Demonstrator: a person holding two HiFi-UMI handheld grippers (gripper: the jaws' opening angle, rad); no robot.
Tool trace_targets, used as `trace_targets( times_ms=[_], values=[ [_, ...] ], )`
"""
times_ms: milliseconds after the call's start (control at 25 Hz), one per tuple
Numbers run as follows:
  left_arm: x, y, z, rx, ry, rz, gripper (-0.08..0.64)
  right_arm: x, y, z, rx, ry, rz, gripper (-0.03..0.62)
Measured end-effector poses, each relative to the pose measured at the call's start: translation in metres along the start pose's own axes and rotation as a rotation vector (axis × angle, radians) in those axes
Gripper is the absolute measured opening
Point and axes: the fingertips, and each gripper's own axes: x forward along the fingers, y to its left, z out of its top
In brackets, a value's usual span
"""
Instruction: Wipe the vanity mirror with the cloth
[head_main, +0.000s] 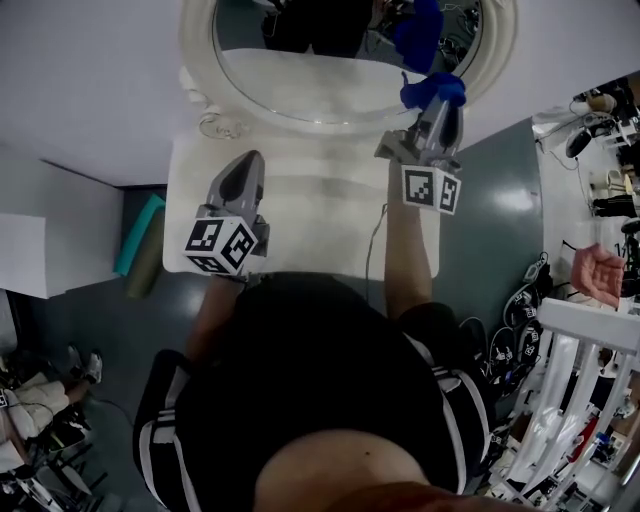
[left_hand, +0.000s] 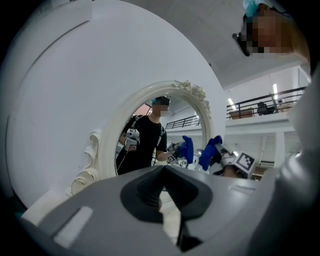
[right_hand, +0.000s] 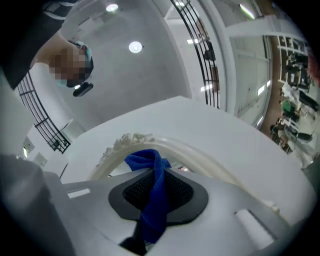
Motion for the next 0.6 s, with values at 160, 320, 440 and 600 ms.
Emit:
trace_targets(
  times_ms=[160,320,440,600],
  values=[
    [-0.005,0.0,-0.001,0.0,0.0,-0.003,0.011,0.026,0.0,0.063,-0.11,-0.153,-0.055,0.054],
    [-0.01,0.001,0.002,0.0,-0.007,-0.001,0.011,0.057,0.01,0.105,-0.286,-0.235,-0.062,0.054],
    [-0.014,0.007,0.004,0.003,-0.01,0.007,0.011,0.089,0.036,0.114,-0.53,-0.207,0.004,0.054],
    [-0.017,0.015,0.006,-0.005,-0.016,0.022,0.011,0.125,0.065,0.082,-0.985,-0.086,0.103,0.054]
  ],
)
